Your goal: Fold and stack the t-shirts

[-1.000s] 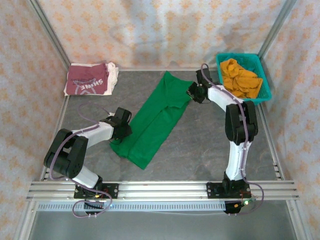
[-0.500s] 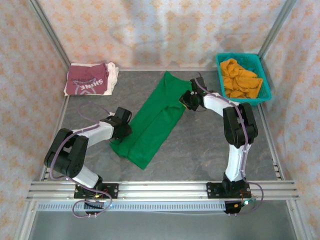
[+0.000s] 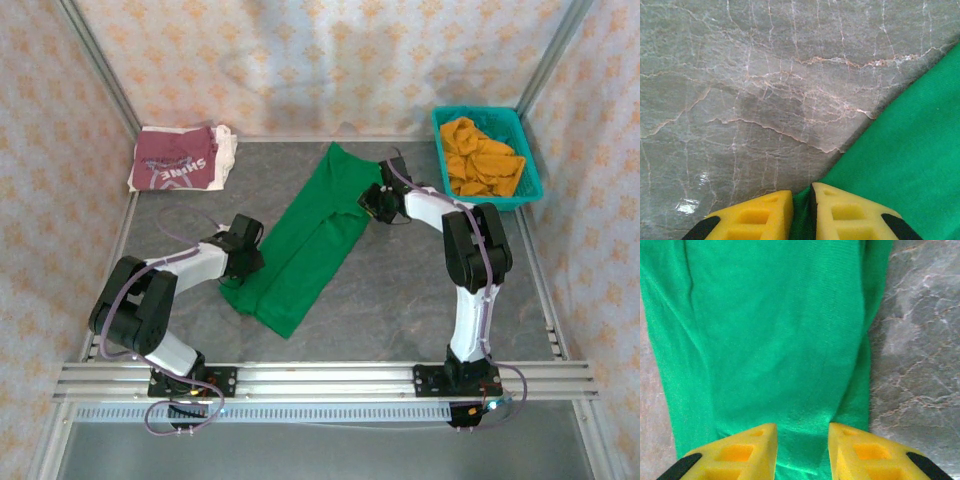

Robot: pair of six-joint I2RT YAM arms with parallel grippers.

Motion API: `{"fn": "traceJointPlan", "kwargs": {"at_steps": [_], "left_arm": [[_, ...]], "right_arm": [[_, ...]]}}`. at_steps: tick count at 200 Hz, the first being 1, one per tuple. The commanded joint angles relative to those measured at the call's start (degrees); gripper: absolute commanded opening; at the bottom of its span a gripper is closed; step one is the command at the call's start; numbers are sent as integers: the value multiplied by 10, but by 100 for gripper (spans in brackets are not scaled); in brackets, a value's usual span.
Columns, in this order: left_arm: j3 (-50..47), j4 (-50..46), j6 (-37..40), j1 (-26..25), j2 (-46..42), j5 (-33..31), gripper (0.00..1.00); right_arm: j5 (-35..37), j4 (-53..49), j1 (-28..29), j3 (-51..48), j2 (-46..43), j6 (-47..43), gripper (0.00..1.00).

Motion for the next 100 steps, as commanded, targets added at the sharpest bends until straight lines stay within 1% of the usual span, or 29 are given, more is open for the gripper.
{"fn": "traceJointPlan", "kwargs": {"at_steps": [1, 33, 66, 90, 100], "left_arm": [[-18, -41, -3, 0, 45, 5, 19], [-20, -41, -4, 0, 43, 5, 19], [-22, -41, -4, 0, 43, 6, 19], [-22, -42, -4, 0, 41, 5, 19], [-22, -42, -4, 0, 40, 5, 19]], "right_arm": [[24, 8, 5, -10, -18, -10, 32], [18, 17, 8, 4, -3, -9, 31], [16, 16, 10, 20, 5, -9, 27], [22, 14, 11, 25, 6, -12, 22], [23, 14, 11, 25, 7, -14, 16]]}}
